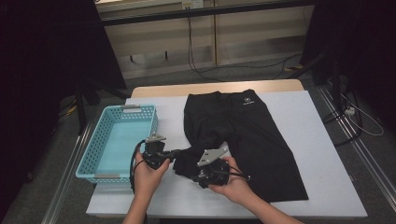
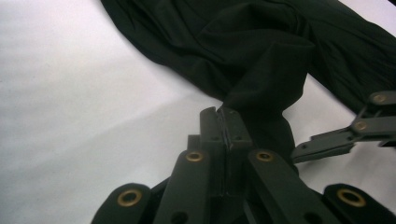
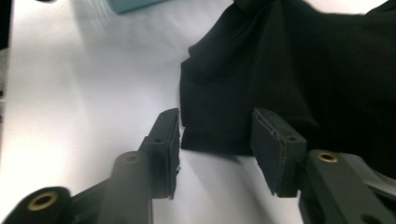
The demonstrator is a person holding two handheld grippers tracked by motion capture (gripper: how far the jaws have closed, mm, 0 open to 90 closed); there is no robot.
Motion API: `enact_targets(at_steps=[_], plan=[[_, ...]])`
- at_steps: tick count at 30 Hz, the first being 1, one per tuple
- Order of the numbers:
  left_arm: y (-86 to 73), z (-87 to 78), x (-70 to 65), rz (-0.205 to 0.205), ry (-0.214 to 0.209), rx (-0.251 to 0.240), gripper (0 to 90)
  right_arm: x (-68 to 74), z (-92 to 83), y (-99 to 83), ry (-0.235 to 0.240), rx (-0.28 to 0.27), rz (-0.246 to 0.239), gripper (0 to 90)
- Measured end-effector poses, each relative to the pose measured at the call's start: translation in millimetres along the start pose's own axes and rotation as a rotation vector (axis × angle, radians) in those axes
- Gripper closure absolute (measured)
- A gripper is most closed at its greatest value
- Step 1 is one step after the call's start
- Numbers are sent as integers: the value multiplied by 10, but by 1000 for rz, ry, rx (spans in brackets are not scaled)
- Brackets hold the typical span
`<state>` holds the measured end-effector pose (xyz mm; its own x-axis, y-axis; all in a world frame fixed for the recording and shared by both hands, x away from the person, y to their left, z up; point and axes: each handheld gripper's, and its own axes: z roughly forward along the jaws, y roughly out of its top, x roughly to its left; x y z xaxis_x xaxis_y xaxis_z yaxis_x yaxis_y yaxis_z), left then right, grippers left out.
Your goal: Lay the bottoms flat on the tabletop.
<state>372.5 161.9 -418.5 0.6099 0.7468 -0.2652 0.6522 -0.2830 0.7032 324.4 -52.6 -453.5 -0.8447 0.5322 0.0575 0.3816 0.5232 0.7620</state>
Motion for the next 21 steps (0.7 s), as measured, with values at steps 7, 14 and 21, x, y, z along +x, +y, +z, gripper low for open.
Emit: enact_targets(at_steps=[7,14,21], plan=[[5,-14,-32,3,-5,-9,895,26,51,-21,-1,30,-41,825],[1,-68,-26,8,-19,-15,893,-33,-178,6,12,1,-31,900],[-12,-16,-62,14,-42,1,881,-206,-659,-100,-39,-46,-5,900]])
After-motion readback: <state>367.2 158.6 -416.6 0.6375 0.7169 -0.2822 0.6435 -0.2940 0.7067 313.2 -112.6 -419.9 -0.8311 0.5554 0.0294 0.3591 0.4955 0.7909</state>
